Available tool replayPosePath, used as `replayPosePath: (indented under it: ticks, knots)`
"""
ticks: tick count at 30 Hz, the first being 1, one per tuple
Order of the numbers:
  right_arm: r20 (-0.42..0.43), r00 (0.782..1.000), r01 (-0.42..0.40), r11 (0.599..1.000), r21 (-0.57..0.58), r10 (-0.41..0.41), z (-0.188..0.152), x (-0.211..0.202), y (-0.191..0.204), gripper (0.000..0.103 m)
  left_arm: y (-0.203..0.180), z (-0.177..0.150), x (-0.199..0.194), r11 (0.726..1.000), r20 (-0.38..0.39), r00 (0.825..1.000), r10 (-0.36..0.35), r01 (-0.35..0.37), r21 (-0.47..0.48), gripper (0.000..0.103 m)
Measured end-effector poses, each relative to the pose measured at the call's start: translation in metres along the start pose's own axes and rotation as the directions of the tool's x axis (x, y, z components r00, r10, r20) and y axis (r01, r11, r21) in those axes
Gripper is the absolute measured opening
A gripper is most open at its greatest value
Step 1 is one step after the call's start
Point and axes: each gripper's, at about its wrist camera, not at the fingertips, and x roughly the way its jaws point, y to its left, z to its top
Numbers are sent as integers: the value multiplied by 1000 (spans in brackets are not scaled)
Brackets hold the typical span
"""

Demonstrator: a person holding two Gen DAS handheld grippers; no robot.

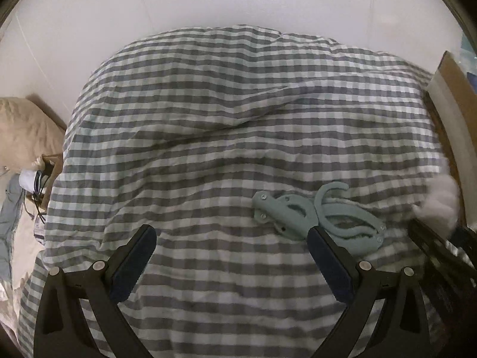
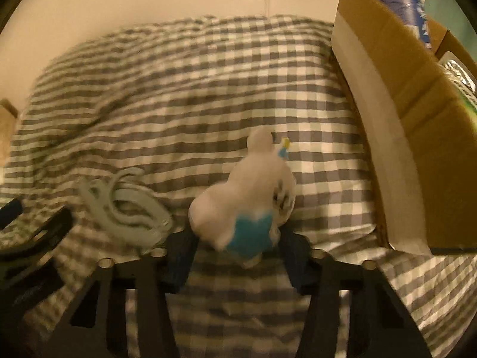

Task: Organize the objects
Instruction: 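Grasp the white plush toy with the right gripper while the left grasps the green clip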

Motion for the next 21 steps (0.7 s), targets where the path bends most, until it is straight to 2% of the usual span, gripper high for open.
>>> replayPosePath:
  ticks: [4,8,12,16,19,20,21]
  knots:
    - [59,998,-9,1000,-2,10,-9,-23,-8,48,-11,0,5,998,-26,999,-38,36,-57,103]
    - [95,995,4,1000,5,-5,-11,-41,-22,48,-33,2,13,992,-41,992,-121,120,-36,103]
    - [90,996,-8,999,31,6,-9,-34,-27,48,-52,9,35,989,-99,985,-143,140,-36,103]
    - [75,997,-16,999,44,12,-12,-25,-32,48,-56,16,56,984,-140,981,-134,116,-132,103]
    - [65,998,-18,999,40,16,-11,-20,-31,48,-69,12,61,988,-131,980,-150,145,-48,103]
    - [63,998,-20,999,40,17,-11,-19,-31,48,-68,8,60,983,-122,976,-181,177,-43,96]
    - [61,998,-22,999,40,20,-12,-19,-32,48,-64,5,60,972,-125,964,-234,228,-58,93]
